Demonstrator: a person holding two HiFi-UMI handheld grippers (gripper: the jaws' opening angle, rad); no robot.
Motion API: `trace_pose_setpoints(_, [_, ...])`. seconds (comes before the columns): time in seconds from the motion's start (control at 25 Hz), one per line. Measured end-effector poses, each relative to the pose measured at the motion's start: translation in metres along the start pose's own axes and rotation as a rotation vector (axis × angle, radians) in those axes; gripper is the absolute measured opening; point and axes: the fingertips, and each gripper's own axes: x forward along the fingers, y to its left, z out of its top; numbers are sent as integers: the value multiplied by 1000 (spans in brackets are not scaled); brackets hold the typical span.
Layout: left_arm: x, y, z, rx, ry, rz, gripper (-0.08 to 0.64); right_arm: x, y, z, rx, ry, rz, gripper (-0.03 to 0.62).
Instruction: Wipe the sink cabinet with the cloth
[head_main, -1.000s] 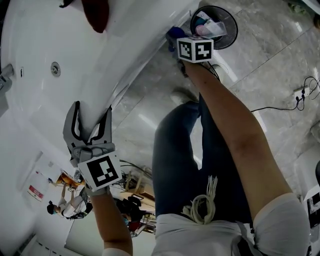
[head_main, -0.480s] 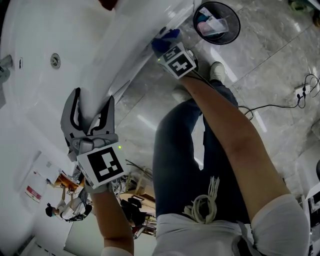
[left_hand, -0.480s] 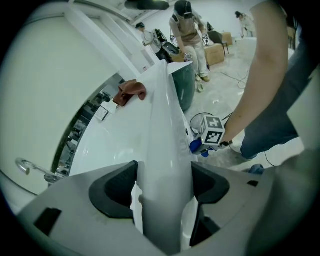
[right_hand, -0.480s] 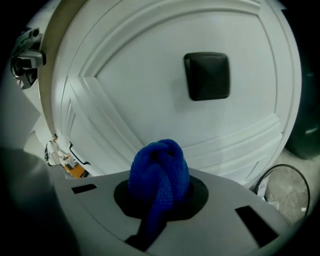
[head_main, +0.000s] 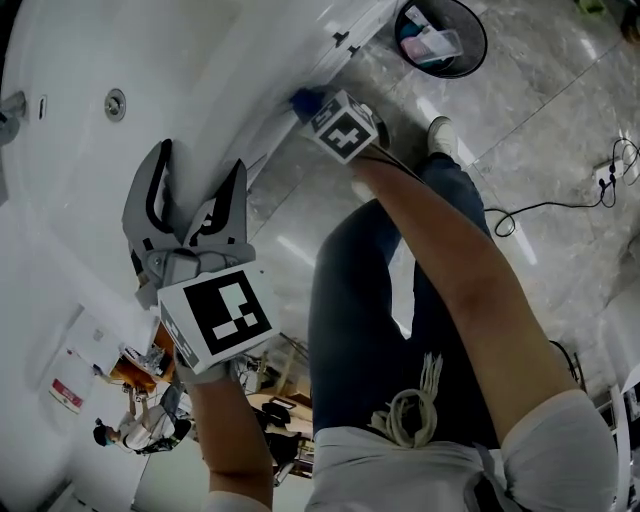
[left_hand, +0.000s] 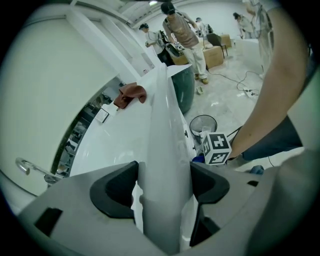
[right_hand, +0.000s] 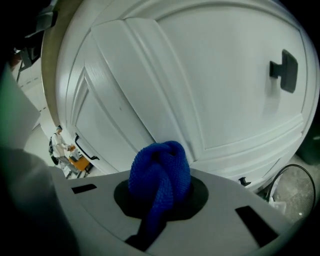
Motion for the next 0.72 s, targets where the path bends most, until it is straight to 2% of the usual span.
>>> trace_pose_setpoints(0.2, [0, 2, -2, -4, -19, 3, 307, -19, 17, 23, -23, -17, 9, 34])
trace_pose_setpoints(0.4, [1, 1, 0, -15, -31, -10, 307, -52, 37, 59, -40, -76, 23, 34])
trace_pose_setpoints(0.72, [1, -1, 1, -19, -32, -20, 308, -96, 67, 106, -17, -161, 68, 34])
